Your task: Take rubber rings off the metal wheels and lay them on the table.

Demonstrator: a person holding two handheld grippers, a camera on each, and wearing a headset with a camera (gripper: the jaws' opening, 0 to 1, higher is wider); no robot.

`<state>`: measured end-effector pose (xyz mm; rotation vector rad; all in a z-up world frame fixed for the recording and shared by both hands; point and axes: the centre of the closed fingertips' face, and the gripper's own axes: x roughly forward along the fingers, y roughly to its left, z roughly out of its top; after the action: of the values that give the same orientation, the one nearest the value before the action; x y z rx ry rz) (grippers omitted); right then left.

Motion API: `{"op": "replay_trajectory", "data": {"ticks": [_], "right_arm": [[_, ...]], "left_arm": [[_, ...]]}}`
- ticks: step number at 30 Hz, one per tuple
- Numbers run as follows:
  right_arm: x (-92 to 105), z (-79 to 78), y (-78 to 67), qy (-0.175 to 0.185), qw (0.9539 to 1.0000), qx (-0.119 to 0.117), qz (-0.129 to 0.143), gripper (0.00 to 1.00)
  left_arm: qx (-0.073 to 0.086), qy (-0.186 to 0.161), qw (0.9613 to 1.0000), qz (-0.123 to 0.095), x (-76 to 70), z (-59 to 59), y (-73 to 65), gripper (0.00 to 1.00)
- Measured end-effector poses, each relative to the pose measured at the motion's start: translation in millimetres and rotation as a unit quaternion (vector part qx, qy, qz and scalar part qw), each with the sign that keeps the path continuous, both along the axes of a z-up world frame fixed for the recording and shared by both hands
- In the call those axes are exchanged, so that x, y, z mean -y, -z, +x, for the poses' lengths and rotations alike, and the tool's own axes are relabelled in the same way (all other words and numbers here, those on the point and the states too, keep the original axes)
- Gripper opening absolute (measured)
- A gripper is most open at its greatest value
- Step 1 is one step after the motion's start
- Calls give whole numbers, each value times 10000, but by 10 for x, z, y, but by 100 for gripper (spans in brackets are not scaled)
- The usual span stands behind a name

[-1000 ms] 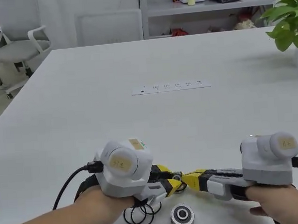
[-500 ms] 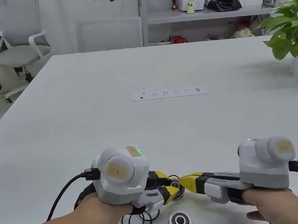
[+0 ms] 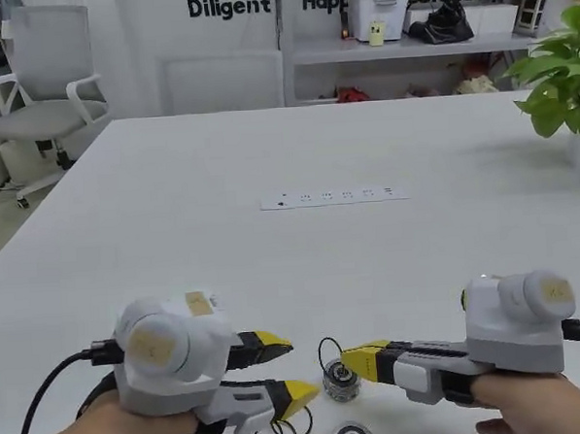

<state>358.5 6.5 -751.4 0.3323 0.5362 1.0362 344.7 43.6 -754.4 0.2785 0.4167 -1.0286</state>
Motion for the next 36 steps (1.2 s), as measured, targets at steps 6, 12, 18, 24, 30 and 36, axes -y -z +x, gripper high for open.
{"op": "replay_trajectory", "data": {"ticks": [6,12,18,24,30,36], "right_arm": [[-199,-164,13,-439,9989,32,-138,0],[-379,-312,17,-807,9964,60,-257,0],[-521,-408,23,-1051,9937,159,-364,0],[-619,-485,17,-1253,9900,382,-529,5],[-637,-548,-26,-1355,9876,550,-575,13],[-585,-597,-61,-1406,9855,694,-648,22]], "left_arm": [[42,-32,10000,22,-213,-160,-57,42],[9,-297,9995,-96,-433,-218,-117,45],[-2,-535,9985,-115,-617,-248,-119,47],[7,-702,9974,-158,-750,-270,-156,48],[9,-745,9971,-144,-794,-301,-174,49],[-17,-732,9972,-155,-775,-346,-187,50]]}}
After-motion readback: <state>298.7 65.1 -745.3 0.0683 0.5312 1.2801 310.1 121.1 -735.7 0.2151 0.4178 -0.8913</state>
